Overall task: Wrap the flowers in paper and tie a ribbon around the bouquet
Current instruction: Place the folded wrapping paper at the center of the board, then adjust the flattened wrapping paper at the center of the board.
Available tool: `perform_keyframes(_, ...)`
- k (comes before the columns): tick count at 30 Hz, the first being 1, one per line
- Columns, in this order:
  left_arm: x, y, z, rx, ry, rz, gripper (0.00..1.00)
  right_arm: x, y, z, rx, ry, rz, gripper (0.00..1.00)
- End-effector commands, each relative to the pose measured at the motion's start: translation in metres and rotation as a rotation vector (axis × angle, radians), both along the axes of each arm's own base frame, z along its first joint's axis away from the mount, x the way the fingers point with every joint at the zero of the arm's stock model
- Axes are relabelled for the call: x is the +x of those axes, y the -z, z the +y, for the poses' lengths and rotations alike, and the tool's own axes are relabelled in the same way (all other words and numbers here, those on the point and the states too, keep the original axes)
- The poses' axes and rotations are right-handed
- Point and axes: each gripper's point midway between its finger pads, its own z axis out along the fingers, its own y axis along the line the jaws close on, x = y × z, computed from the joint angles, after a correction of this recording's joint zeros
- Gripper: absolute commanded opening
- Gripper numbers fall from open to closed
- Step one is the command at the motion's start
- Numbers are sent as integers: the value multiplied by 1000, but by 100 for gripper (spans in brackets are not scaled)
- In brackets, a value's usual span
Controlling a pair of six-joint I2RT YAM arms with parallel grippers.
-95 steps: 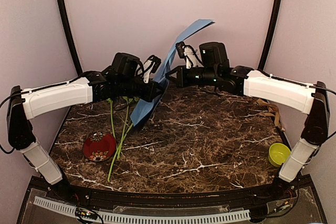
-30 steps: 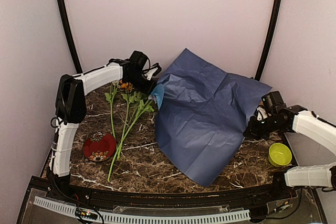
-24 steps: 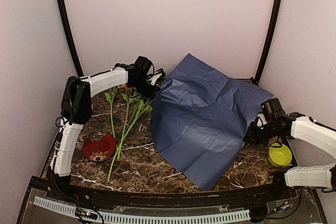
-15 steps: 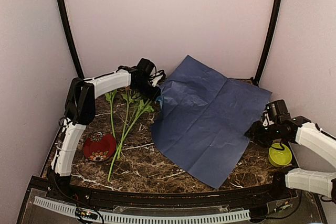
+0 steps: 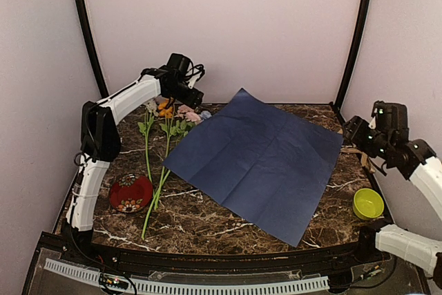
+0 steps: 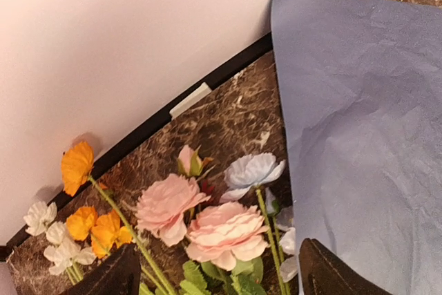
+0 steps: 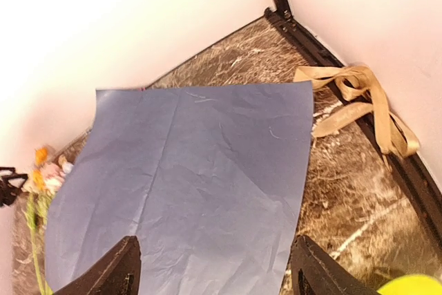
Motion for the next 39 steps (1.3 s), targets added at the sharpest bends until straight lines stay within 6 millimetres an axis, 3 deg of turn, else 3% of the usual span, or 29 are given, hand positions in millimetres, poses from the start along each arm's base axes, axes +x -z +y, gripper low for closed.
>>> perform_keyframes(1, -42, -51, 14, 18, -1, 34, 74, 54, -3, 18, -172, -143, 47, 76)
perform_keyframes(4, -90, -33, 10, 35, 15, 145, 68, 92, 29, 27, -260, -212, 208, 78)
perform_keyframes(8, -165, 17, -2, 29, 77, 318, 63, 130, 71, 37, -293, -290, 366, 77)
perform_keyframes(9, -182, 38, 0, 29, 84, 362, 62, 138, 78, 42, -280, -324, 381, 77)
perform_keyframes(14, -217, 83, 12, 2, 56, 474, 60, 151, 139, 57, -256, -429, 546, 74)
perform_keyframes(18, -227, 114, 14, 11, 56, 530, 59, 152, 173, 51, -279, -402, 622, 71)
perform_keyframes(22, -229, 142, 21, 66, 38, 572, 57, 137, 198, 38, -314, -358, 684, 70)
perform_keyframes(26, -225, 152, 21, 79, 31, 567, 56, 122, 212, 31, -320, -327, 729, 65)
perform_keyframes(31, -219, 159, 28, 127, 12, 547, 56, 79, 235, 19, -354, -277, 812, 61)
perform_keyframes(39, -209, 160, 29, 159, 16, 506, 56, 41, 236, 16, -295, -227, 811, 63)
